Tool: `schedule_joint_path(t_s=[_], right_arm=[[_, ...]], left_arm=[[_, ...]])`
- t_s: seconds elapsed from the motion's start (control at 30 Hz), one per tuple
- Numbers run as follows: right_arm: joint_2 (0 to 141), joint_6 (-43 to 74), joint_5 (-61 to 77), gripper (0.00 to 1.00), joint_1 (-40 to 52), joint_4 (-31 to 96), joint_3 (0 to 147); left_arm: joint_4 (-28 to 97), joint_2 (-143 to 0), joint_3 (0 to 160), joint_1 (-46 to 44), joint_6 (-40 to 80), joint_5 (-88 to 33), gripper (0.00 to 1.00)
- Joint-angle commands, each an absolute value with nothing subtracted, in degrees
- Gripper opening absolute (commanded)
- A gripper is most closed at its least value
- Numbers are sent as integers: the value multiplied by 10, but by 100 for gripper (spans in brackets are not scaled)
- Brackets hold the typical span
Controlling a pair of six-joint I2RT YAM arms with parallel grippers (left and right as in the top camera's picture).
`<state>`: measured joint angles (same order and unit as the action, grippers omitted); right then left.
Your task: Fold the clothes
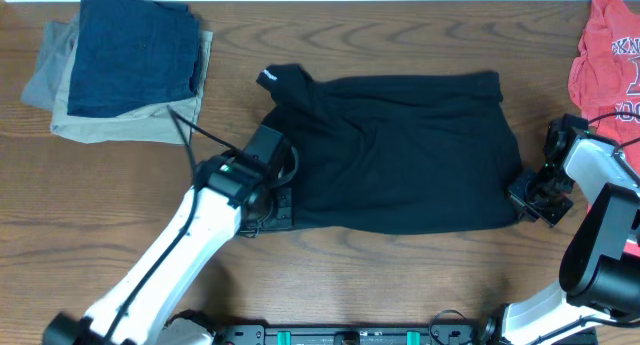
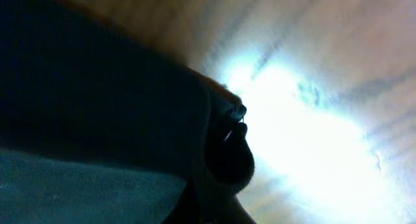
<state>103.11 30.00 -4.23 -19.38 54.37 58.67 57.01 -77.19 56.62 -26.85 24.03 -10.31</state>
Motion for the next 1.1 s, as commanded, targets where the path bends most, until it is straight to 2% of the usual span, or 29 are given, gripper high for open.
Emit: schedule_joint_path(t_s=[0.0,0.33,0.5,0.6,0.77,0.97,1.07], right_arm=[[996,313,-55,1,-199,555,591],[827,279,-57,1,-199,668,685],[768,252,-55,1,-198,758,795],[752,245,-29,1,-196,768,842],[758,241,39,1,-167,692,854],[808,248,80,2,-96,484,856],[828,258,81,2,-80,428,889]], left_arm=[[578,-710,573,-269,228,-96,6],[577,-541,632,-269,228,-78,6],[572,-517,710,-269,228,-59,6],[547,-522,728,-269,228,-34,6],[491,-576,728,-266,227,69,6],[283,-715,732,-216,155,72,6],[211,-766,763,-191,133,67,6]])
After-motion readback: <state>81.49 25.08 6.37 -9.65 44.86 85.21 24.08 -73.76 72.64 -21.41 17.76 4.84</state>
